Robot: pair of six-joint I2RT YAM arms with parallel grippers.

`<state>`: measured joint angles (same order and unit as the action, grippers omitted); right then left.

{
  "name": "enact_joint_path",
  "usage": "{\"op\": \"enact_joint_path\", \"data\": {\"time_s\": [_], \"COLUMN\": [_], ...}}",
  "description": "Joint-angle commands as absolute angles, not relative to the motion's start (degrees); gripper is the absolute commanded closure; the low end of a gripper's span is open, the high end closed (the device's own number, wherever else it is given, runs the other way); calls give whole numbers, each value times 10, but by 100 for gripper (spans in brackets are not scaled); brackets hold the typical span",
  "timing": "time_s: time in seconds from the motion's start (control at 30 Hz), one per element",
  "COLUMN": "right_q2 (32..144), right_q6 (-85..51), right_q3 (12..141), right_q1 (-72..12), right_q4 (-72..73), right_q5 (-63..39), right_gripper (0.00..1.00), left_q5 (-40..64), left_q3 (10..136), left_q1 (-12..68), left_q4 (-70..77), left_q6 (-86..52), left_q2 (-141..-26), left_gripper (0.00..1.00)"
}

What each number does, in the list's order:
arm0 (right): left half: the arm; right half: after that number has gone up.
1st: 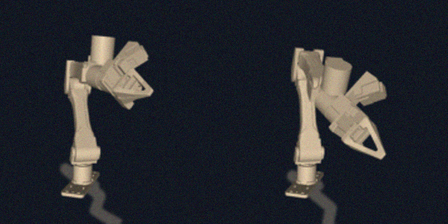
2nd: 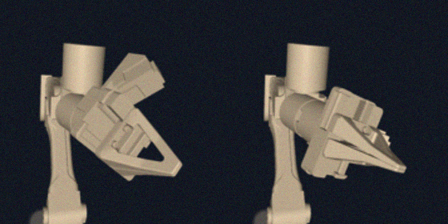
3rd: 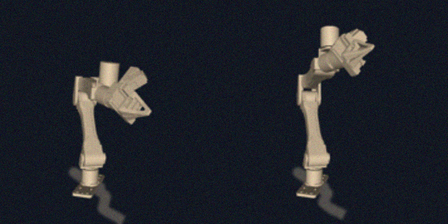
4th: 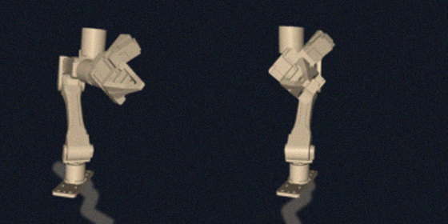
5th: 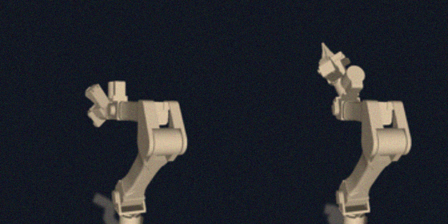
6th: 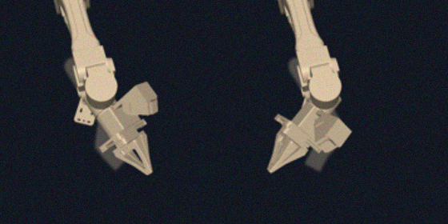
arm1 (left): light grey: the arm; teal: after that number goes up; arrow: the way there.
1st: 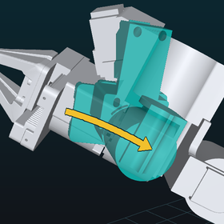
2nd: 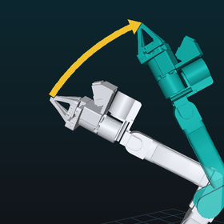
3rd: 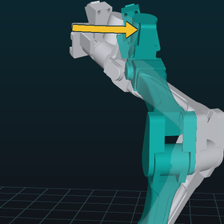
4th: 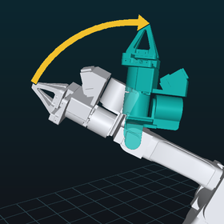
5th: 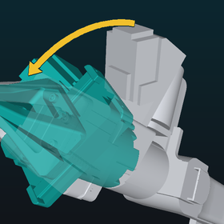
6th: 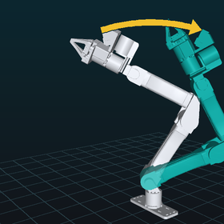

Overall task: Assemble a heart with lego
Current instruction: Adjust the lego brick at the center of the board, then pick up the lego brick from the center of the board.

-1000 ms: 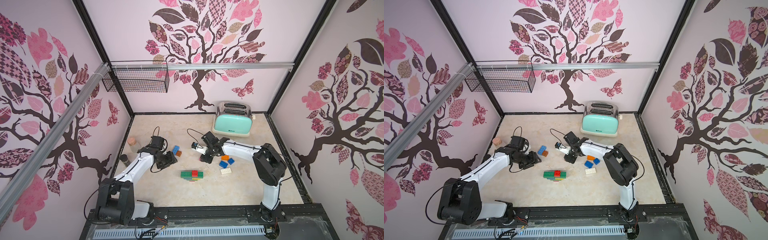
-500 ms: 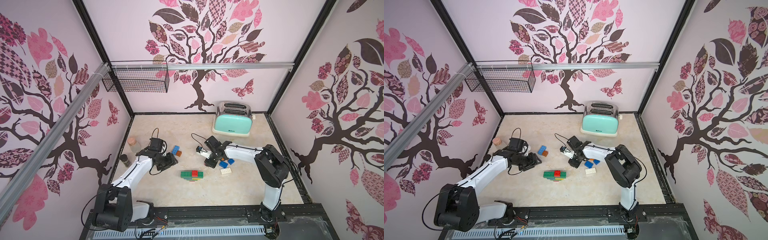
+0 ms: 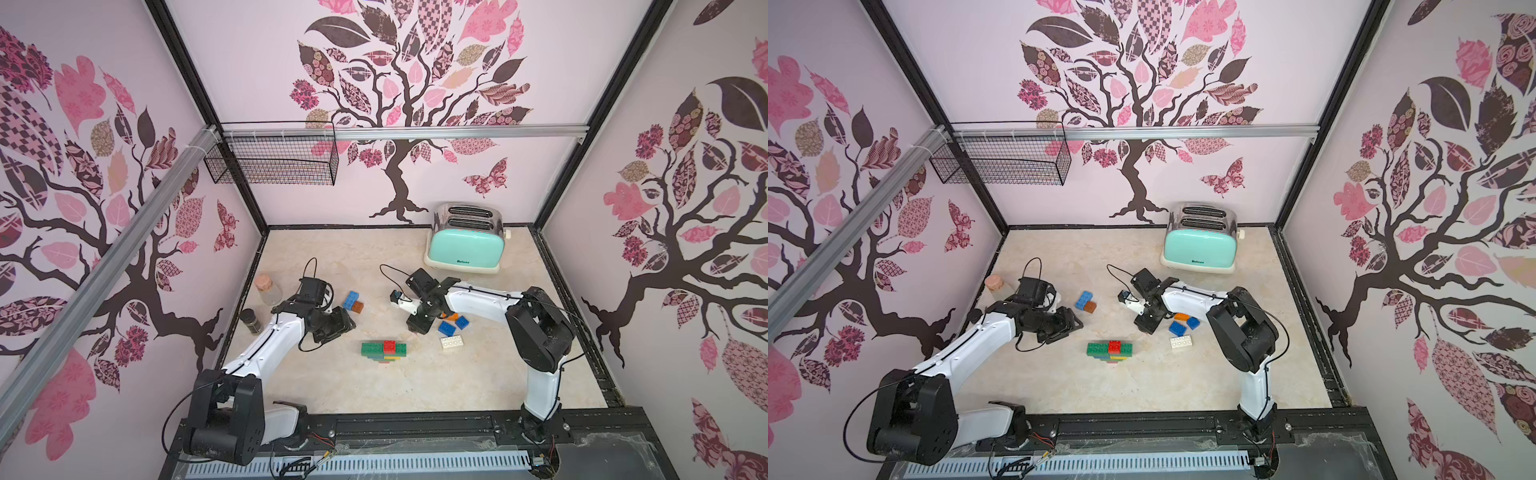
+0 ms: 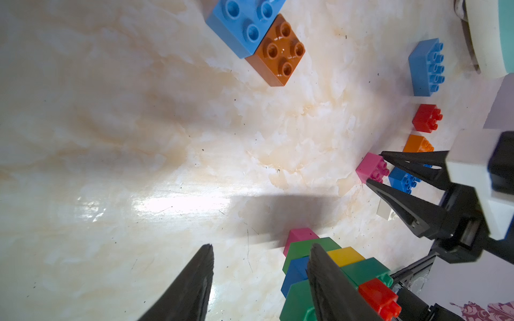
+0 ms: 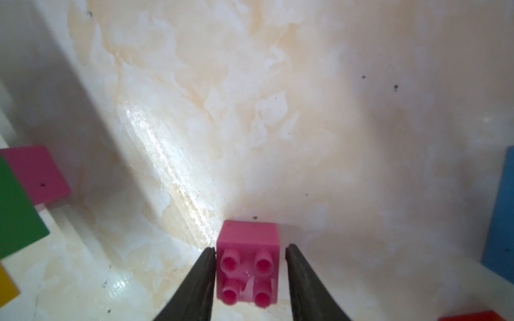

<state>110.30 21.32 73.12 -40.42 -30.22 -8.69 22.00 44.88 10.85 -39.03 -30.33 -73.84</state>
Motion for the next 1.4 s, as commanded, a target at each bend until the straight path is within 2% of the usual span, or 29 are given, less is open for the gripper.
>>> {"op": "enact_joint_path", "data": {"time_s": [0.0,0.2,0.43,0.67,0.9,1.03,1.37], "right_q2": [1120,1118,1104,1031,986,991,1036], "right_q6": [219,223,226,251,281,296,303], "right_q3": [749,751,754,753,792,829,875], "right_q1": [-409,-409,-410,-415,-463,-505,-573], "right_q4": [-333,-336,-341,-336,-360,-384,-398], "right_q5": [-84,-92,-91,-94,-99,-95,-83], "right_gripper": [59,67,70,70,70,69,69], "left_q5": [221,220,225,268,285,292,320], "left_q3": [440,437,429,409,366,334,291], "left_q1": [107,108,108,120,157,163,165], "left_q4": [-387,-389,-400,-412,-379,-352,-297], "left_q6": [-306,-307,-308,-322,-378,-412,-465], "left_q2": [-726,-723,-714,-675,-644,-615,-548], "left_gripper": [42,42,42,39,38,42,43]}}
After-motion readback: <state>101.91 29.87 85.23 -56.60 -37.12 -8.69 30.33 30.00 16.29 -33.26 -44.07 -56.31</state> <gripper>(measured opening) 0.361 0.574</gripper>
